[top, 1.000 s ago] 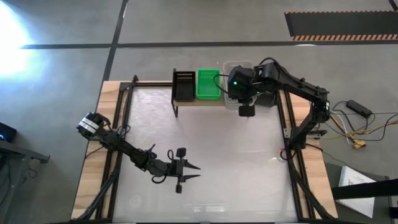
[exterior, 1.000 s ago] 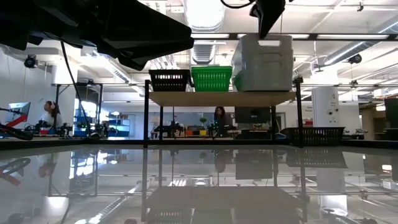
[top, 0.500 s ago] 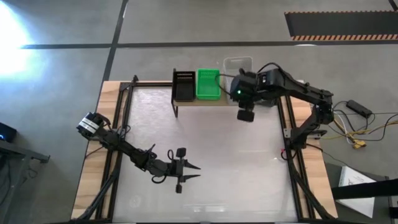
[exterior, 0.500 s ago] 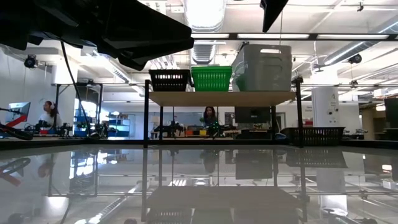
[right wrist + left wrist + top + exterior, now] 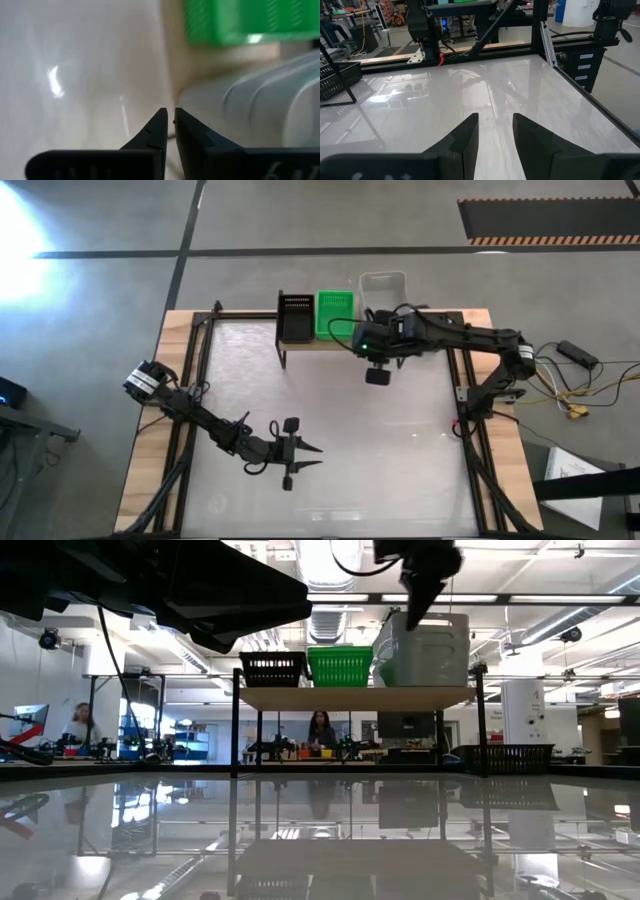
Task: Stack baskets on shelf by color
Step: Adjust the white bins on the shelf
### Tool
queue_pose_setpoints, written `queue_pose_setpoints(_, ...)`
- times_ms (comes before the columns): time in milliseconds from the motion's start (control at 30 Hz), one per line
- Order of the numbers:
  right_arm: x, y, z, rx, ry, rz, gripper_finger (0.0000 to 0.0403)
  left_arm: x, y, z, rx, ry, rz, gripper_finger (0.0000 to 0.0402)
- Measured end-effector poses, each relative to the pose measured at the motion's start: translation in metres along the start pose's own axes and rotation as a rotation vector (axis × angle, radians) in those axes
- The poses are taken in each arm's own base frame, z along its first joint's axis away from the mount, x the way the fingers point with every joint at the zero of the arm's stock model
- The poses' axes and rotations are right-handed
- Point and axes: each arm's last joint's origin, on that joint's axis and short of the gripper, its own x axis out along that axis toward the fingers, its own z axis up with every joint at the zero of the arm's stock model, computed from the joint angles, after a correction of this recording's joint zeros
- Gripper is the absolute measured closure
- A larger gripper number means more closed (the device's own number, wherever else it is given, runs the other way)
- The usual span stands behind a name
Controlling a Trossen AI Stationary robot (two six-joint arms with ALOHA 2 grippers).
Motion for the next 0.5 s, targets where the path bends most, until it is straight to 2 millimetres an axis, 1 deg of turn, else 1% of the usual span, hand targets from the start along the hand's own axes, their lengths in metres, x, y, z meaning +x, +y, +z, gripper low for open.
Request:
queue_pose_setpoints(133,0.003,-0.003,0.009,0.007,-0.084,-0.093,0.0385,0.000,0.000,0.000,0.000,0.000,0.000,0.0297)
queue_pose_setpoints(267,-0.008,-0.007,0.013,0.021,-0.122,-0.118,0.0385,0.000,0.000,0.000,0.000,0.000,0.000,0.0297)
queue_pose_setpoints(400,-0.032,-0.007,0.005,0.031,-0.108,-0.106,0.0385,0.000,0.000,0.000,-0.021,0.000,0.000,0.0297)
queue_pose_setpoints(500,-0.051,-0.010,-0.014,0.061,-0.003,-0.091,0.0385,0.000,0.000,0.000,-0.023,0.001,-0.001,0.0297)
